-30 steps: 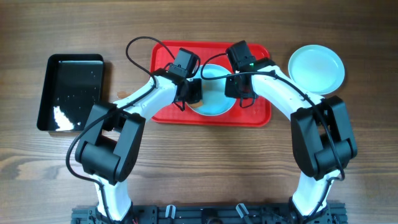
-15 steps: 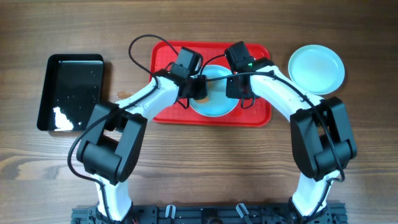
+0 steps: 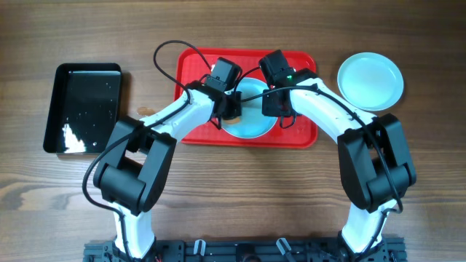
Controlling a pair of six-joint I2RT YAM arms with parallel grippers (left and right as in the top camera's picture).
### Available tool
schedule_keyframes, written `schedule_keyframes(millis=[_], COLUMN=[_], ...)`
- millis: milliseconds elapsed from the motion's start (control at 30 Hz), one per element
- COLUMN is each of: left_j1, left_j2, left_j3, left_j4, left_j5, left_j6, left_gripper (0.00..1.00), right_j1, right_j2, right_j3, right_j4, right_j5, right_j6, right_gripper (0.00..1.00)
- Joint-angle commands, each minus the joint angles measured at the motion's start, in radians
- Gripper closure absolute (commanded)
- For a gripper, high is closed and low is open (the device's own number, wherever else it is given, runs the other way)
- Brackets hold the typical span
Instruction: Clean dirty plates on tray and stack at the side
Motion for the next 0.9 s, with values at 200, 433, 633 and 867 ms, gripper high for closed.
schedule_keyframes(millis=[200,433,633,867], left_j1=[0.007,-0.005,-0.008,-0.008], left_j2=[0.031,-0.048,-0.188,-0.233], left_j3=[-0.007,0.063,0.078,0.078], left_j4=[0.014,0.022,0.026,-0.186], left_j5=[-0.389,-0.482,-0.481,-0.480], left_j6=[0.081,0.080,0.072,0.069], left_gripper=[0.96,0.96,0.96,0.96], right_j1=[0.006,0.006,0.006,-0.005], right_j2=[-0.028,-0.028,-0.028,-0.035], right_j3=[0.019,0.019,0.019,0.079], right_j4=[-0.016,-0.018,-0.007,-0.008], right_j5=[0.033,0.078,0.076,0.121], right_j6=[-0.021,-0.018,0.009,-0.008], right_gripper=[0.96,0.96,0.96,0.96])
